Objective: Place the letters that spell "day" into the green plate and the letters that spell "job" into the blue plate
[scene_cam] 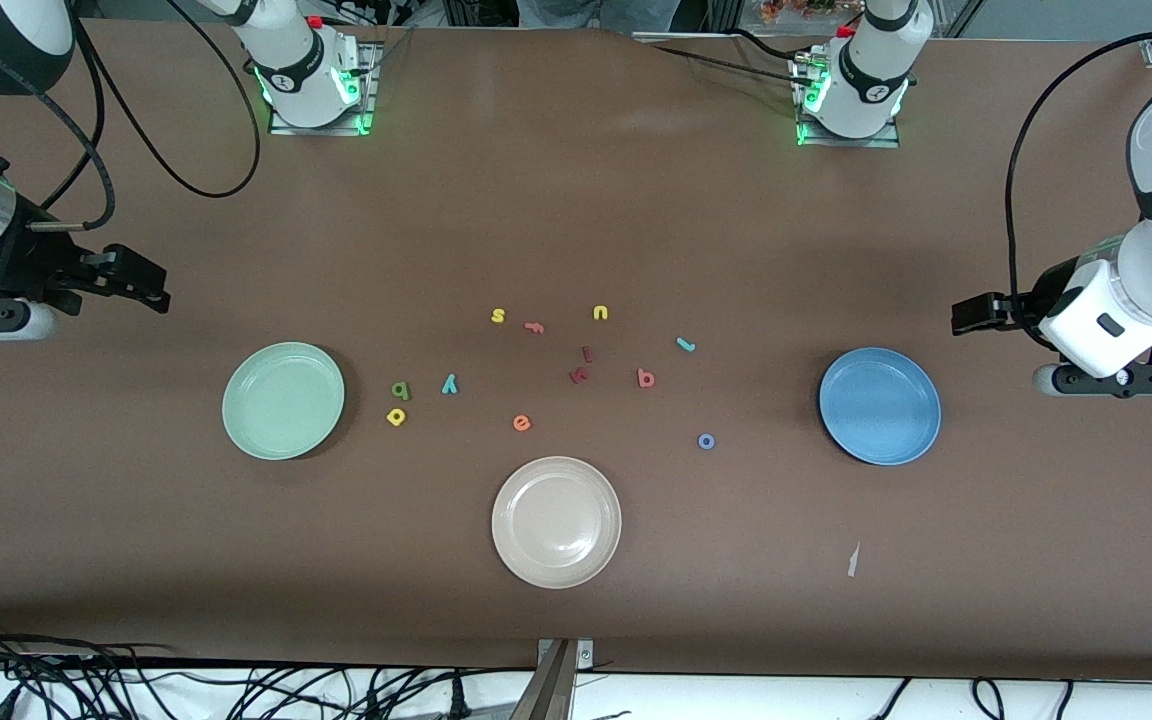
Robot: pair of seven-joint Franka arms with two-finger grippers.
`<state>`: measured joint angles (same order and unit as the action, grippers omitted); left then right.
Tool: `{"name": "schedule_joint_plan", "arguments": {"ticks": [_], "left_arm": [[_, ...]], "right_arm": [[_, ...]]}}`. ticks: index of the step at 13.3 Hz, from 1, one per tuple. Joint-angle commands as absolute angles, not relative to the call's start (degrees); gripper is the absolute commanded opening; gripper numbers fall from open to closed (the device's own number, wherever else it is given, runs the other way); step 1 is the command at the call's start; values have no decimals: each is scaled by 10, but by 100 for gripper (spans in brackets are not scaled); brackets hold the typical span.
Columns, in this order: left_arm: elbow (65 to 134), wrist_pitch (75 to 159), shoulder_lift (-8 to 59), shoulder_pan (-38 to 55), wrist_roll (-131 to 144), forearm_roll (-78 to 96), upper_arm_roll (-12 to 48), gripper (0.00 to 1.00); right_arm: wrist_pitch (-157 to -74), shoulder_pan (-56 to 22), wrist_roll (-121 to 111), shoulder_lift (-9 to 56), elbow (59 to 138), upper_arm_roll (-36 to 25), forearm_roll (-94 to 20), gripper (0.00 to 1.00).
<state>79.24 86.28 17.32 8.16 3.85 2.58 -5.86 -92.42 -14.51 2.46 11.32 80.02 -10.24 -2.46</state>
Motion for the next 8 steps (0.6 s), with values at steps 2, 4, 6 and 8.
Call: {"name": "schedule_joint_plan", "arguments": {"ticks": [2, 4, 6, 8], "left_arm": [[789, 852, 167, 83, 33, 29, -59, 100], [789, 852, 167, 83, 33, 29, -59, 100], [789, 851, 167, 83, 32, 30, -60, 100], [789, 848, 167, 83, 32, 29, -60, 100]], "right_arm": [[-922, -141, 25, 112, 795, -102, -33, 100], [-922, -141, 25, 112, 795, -102, -30, 100], [-922, -142, 25, 112, 795, -101, -26, 100], [-926, -142, 24, 112, 795, -101, -27, 100]]}}
